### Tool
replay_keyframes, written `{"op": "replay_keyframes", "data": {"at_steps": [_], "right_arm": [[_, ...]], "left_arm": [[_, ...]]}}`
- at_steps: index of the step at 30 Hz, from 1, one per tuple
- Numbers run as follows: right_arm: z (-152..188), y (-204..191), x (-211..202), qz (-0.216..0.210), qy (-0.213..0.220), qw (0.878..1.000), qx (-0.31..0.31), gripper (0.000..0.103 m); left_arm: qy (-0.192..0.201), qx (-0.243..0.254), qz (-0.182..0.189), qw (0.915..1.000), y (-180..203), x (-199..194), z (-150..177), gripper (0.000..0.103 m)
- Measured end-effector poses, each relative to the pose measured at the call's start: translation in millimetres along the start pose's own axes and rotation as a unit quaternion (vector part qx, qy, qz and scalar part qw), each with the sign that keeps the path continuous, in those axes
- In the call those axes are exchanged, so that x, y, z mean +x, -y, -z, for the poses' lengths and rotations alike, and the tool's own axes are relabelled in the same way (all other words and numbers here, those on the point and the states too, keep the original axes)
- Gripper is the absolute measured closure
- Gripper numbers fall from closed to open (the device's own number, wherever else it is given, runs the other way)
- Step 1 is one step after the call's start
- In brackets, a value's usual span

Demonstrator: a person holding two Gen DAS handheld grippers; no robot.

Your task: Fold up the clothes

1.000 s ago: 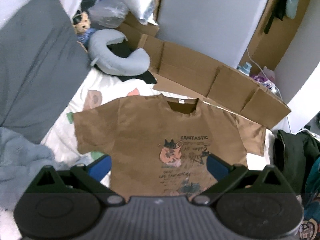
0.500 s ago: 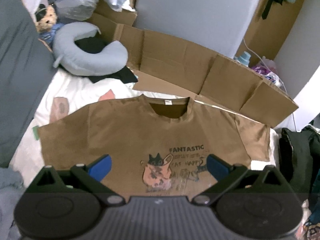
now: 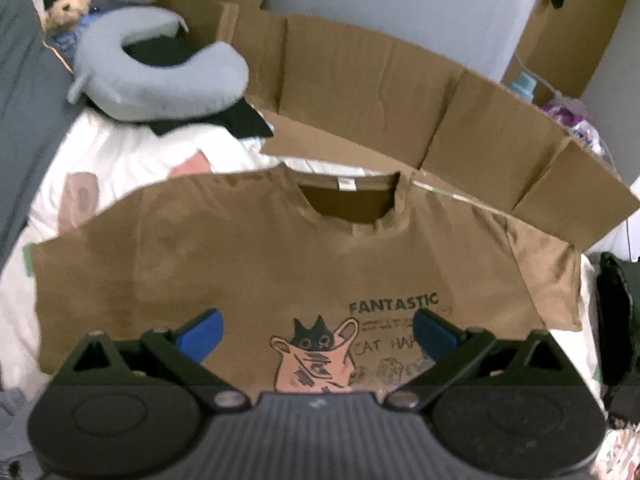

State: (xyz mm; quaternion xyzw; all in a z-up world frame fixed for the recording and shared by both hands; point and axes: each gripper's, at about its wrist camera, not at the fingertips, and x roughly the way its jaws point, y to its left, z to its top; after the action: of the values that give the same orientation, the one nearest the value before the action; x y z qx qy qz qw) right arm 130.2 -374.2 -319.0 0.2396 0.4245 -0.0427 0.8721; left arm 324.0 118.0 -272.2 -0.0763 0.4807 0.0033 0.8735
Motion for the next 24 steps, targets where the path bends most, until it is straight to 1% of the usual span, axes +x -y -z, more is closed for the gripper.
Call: {"op": "replay_keyframes", "data": {"at_steps": [2, 8, 12, 16, 18, 20, 22, 24], "right_arm": [[2, 3, 13, 0.001, -0.004, 1.0, -0.004, 0.014], [8, 10, 45, 0.006, -0.013, 1.0, -0.024, 0.014], [11, 12, 61, 0.009, -0.021, 0.999, -0.044, 0.015], [5, 13, 72, 0.003, -0.017, 0.999, -0.049, 0.015], [0, 12, 77, -0.001, -0.01, 0.999, -0.044, 0.015], [-5, 11, 83, -0.003, -0.001, 0.999, -0.036, 0.018], [-10, 10, 90, -0.003, 0.006, 1.0, -0.025, 0.019], [-12, 10, 98, -0.001, 0.009, 1.0, -0.01, 0.022]], "left_arm": [[-0.005, 0.008, 0.005, 0.9999, 6, 14, 5, 0.001], [-0.011, 0.058, 0.02, 0.998, 29, 48, 18, 0.001], [-0.007, 0.072, 0.04, 0.9966, 46, 61, 24, 0.001], [-0.005, 0.094, 0.056, 0.994, 68, 74, 32, 0.001], [-0.003, 0.099, 0.066, 0.9929, 77, 79, 36, 0.001], [0.002, 0.102, 0.076, 0.9919, 85, 84, 40, 0.001], [0.005, 0.098, 0.086, 0.9914, 90, 90, 46, 0.001], [0.0, 0.09, 0.095, 0.9914, 93, 96, 51, 0.001]]}}
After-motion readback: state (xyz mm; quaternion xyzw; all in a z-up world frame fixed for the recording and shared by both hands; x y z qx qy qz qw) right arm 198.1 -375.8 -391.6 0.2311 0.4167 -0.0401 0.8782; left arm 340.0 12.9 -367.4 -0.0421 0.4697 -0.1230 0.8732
